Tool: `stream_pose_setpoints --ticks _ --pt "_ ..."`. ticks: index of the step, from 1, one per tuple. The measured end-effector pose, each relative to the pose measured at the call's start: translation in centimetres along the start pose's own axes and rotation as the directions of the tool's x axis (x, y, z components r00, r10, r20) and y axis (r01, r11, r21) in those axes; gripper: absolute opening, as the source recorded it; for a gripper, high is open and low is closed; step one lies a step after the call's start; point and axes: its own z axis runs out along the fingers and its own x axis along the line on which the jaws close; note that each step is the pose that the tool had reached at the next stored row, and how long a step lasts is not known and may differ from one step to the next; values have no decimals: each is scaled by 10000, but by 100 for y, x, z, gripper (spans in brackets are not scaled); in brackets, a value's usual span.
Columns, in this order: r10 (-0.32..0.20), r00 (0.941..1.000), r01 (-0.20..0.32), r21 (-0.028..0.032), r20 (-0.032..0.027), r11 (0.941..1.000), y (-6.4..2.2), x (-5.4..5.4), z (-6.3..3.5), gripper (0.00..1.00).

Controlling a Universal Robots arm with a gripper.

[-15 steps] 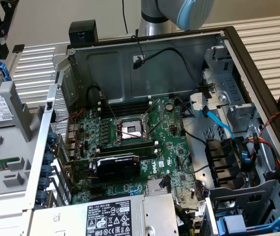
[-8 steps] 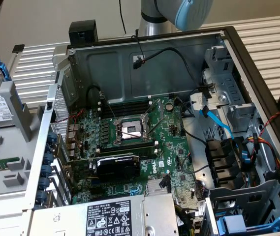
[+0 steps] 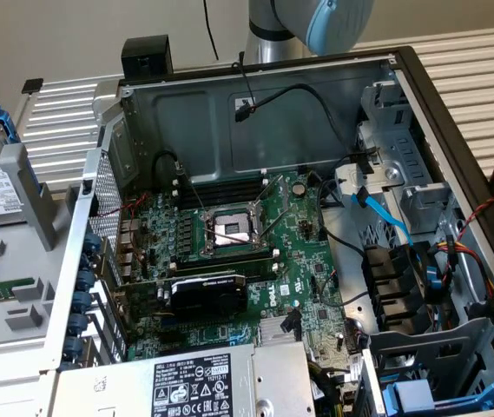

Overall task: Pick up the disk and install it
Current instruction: 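Reach for the disk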

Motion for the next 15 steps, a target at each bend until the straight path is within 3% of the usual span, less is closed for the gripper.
stream_pose_setpoints --ticks 5,15 --pt "1 10000 -1 2 -9 10000 160 81 10 15" --pt "1 10000 -1 1 -10 10000 362 381 33 15"
